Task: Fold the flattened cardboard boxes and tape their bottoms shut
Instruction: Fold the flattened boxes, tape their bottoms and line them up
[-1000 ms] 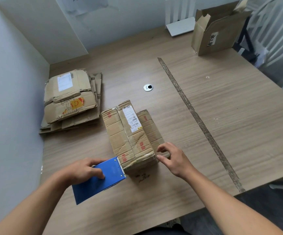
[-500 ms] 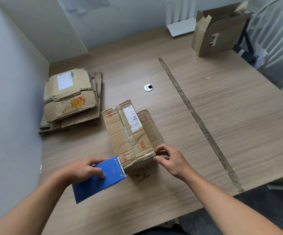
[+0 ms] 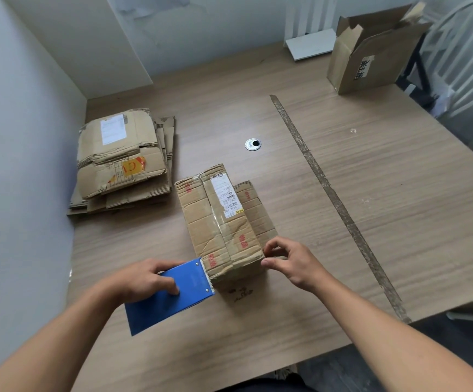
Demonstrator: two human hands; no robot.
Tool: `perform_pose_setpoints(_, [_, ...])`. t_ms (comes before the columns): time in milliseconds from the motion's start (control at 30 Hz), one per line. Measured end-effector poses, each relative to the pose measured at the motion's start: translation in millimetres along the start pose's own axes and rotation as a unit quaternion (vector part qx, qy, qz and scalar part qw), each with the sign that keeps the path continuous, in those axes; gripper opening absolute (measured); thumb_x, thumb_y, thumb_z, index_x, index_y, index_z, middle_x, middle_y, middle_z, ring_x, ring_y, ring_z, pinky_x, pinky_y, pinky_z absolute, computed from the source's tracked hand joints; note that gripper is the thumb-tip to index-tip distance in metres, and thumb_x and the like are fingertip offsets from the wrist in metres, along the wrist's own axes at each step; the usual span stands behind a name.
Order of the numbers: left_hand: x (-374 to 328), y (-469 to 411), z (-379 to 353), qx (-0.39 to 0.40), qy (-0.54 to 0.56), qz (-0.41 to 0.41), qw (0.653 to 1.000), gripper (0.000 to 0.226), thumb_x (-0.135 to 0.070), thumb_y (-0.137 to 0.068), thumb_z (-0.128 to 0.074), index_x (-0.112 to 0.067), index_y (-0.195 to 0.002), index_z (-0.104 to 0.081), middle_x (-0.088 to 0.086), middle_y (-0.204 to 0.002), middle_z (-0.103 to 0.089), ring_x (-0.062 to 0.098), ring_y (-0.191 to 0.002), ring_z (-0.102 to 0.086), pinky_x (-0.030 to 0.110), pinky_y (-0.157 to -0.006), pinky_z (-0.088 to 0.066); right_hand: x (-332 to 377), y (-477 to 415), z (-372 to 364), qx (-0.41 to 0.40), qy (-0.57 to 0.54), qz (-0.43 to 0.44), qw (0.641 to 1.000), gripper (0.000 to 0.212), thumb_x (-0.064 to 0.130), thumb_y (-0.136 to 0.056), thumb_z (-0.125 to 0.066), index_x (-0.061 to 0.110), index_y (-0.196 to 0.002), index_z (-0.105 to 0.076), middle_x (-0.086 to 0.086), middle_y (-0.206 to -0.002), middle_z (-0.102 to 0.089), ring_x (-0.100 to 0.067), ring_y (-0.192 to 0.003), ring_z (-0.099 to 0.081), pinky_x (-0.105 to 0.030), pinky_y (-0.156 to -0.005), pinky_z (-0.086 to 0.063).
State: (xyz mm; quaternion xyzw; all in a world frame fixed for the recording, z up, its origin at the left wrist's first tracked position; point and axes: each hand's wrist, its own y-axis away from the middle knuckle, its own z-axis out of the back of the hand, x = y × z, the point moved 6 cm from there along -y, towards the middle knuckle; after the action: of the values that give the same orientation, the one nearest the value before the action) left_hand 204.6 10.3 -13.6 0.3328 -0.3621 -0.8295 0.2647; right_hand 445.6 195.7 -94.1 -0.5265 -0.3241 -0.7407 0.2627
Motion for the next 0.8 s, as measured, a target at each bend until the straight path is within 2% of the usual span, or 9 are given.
perform_pose_setpoints(167, [-3, 0, 0, 0.007, 0.013, -0.001, 1.000, 0.053, -0.049, -0.064, -0.059, -0.077, -0.108, -0.050, -0.026, -0.116, -0.064, 0.004, -0.103, -0.059, 0.033, -0.091, -0.039, 2, -3, 1, -0.005, 0.080, 0.029, 0.996, 0.030, 0.011, -0.080, -0.081, 0.033, -0.082, -0.062, 0.017, -0.082, -0.067, -0.004, -0.088, -0.068, -0.024, -0.081, -0.054])
perform_pose_setpoints(267, [-3, 1, 0, 0.007, 0.011, 0.002, 1.000, 0.054, -0.049, -0.064, -0.059, -0.078, -0.108, -0.049, -0.027, -0.115, -0.063, 0.003, -0.103, -0.058, 0.032, -0.088, -0.037, 3, -3, -1, 0.005, 0.116, 0.053, 0.992, 0.022, 0.007, -0.082, -0.078, 0.023, -0.089, -0.065, 0.010, -0.090, -0.068, -0.004, -0.091, -0.066, -0.014, -0.078, -0.048])
perform_pose_setpoints(333, [-2, 1, 1, 0.007, 0.007, 0.004, 1.000, 0.055, -0.050, -0.064, -0.059, -0.077, -0.110, -0.049, -0.027, -0.116, -0.063, 0.004, -0.103, -0.058, 0.033, -0.090, -0.038, 2, -3, -1, 0.011, 0.118, 0.049, 0.992, 0.017, 0.008, -0.083, -0.078, 0.017, -0.093, -0.067, 0.007, -0.093, -0.069, -0.005, -0.092, -0.067, -0.017, -0.080, -0.050])
perform_pose_setpoints(400, [-1, 1, 0, 0.009, 0.004, 0.002, 1.000, 0.055, -0.050, -0.064, -0.059, -0.077, -0.112, -0.050, -0.027, -0.117, -0.063, 0.004, -0.104, -0.058, 0.034, -0.092, -0.038, 3, -3, 1, 0.028, 0.116, 0.034, 0.992, 0.019, 0.014, -0.082, -0.080, 0.018, -0.094, -0.066, 0.008, -0.095, -0.069, -0.004, -0.095, -0.066, -0.020, -0.082, -0.051])
perform_pose_setpoints(500, [-1, 1, 0, 0.010, 0.003, 0.000, 1.000, 0.057, -0.055, -0.060, -0.059, -0.075, -0.113, -0.051, -0.027, -0.117, -0.064, 0.005, -0.105, -0.059, 0.038, -0.098, -0.040, 12, 0, 1, 0.054, 0.126, 0.010, 0.990, 0.030, 0.030, -0.077, -0.085, 0.022, -0.095, -0.062, 0.010, -0.097, -0.067, -0.002, -0.100, -0.064, -0.009, -0.078, -0.046])
perform_pose_setpoints(600, [0, 0, -1, 0.015, 0.005, -0.007, 1.000, 0.061, -0.060, -0.056, -0.057, -0.073, -0.116, -0.051, -0.026, -0.117, -0.064, 0.007, -0.106, -0.059, 0.041, -0.101, -0.039, 23, -5, -1, 0.030, 0.167, 0.018, 0.985, 0.032, 0.037, -0.078, -0.083, 0.021, -0.088, -0.057, 0.011, -0.090, -0.063, -0.007, -0.092, -0.064, -0.005, -0.069, -0.040])
perform_pose_setpoints(667, [-1, 1, -1, 0.015, 0.007, -0.009, 1.000, 0.060, -0.057, -0.058, -0.058, -0.073, -0.115, -0.051, -0.026, -0.117, -0.064, 0.006, -0.106, -0.059, 0.041, -0.100, -0.039, 26, -8, -3, 0.030, 0.195, 0.027, 0.980, 0.031, 0.035, -0.080, -0.082, 0.021, -0.085, -0.055, 0.008, -0.088, -0.061, -0.014, -0.090, -0.062, -0.011, -0.071, -0.044])
perform_pose_setpoints(733, [-2, 2, 0, 0.013, 0.006, -0.006, 1.000, 0.058, -0.054, -0.061, -0.059, -0.073, -0.115, -0.052, -0.025, -0.116, -0.065, 0.006, -0.106, -0.059, 0.040, -0.100, -0.039, 28, -9, -4, 0.048, 0.218, 0.035, 0.974, 0.030, 0.033, -0.080, -0.081, 0.017, -0.089, -0.057, 0.004, -0.092, -0.060, -0.018, -0.091, -0.060, -0.029, -0.081, -0.051])
perform_pose_setpoints(800, [-2, 3, 1, 0.011, 0.008, -0.004, 1.000, 0.057, -0.053, -0.061, -0.059, -0.073, -0.114, -0.052, -0.024, -0.116, -0.065, 0.007, -0.105, -0.059, 0.041, -0.101, -0.039, 34, -9, -3, 0.059, 0.258, 0.064, 0.962, 0.040, 0.033, -0.081, -0.080, 0.015, -0.109, -0.058, 0.005, -0.110, -0.055, -0.016, -0.099, -0.056, -0.040, -0.092, -0.049])
